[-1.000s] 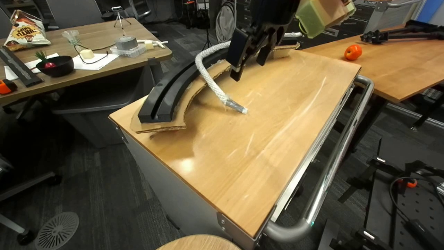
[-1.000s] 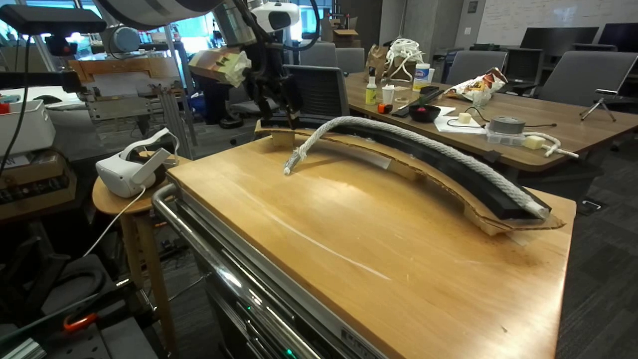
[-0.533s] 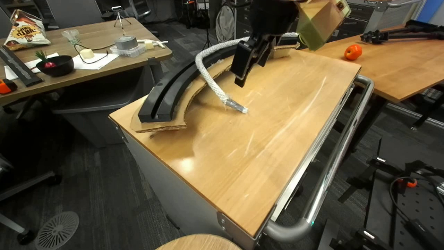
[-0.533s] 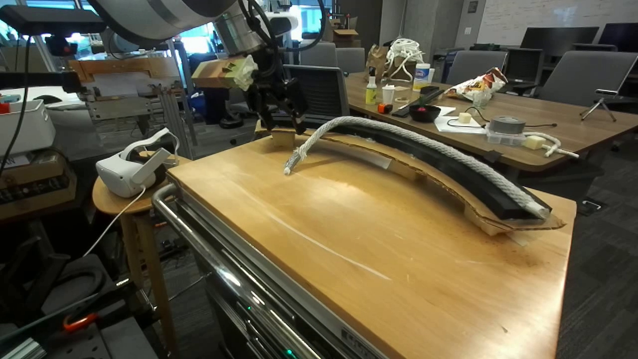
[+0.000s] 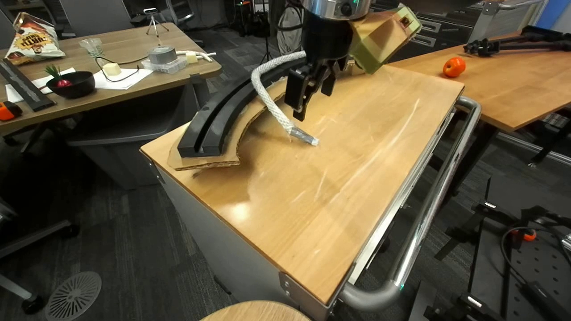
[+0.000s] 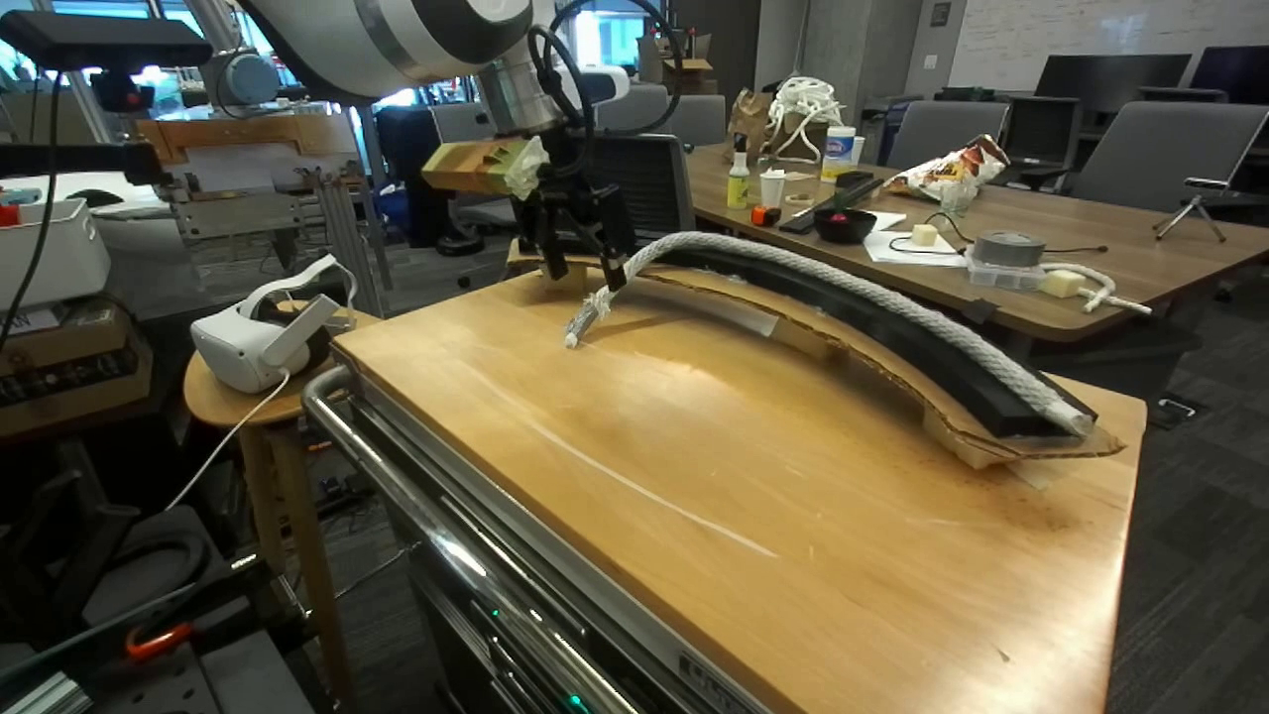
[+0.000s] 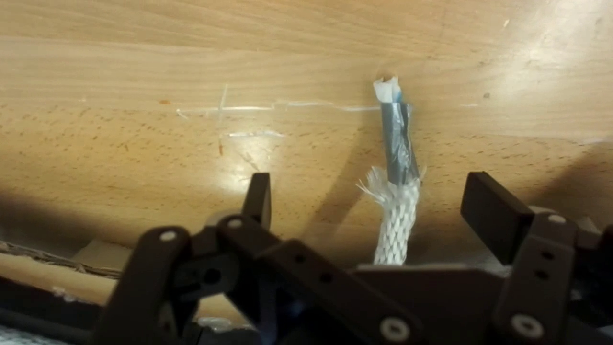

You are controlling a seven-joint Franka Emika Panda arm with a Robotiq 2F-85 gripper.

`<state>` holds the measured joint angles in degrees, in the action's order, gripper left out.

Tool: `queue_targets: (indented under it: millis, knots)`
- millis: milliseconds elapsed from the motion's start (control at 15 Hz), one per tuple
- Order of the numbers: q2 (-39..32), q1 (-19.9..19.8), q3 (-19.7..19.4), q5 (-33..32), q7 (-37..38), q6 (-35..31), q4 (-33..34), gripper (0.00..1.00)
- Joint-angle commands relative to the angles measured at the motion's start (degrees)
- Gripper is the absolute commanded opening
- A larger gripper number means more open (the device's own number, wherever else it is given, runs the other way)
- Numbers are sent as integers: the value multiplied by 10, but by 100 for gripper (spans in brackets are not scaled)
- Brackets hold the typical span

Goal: Remove the rope from the platform

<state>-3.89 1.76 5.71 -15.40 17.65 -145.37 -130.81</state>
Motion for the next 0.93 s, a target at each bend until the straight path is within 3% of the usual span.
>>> queue_targets:
  millis: [0,333,400,467,867]
  knots:
    - [-51,8,-13,56,-10,21,56,100]
    - [-92,13,-26,94,0,12,77,100]
    - [-98,14,-28,92,3,11,79,75]
    - [-101,15,-30,92,1,12,80,74]
    - [-101,26,-41,82,16,15,74,26]
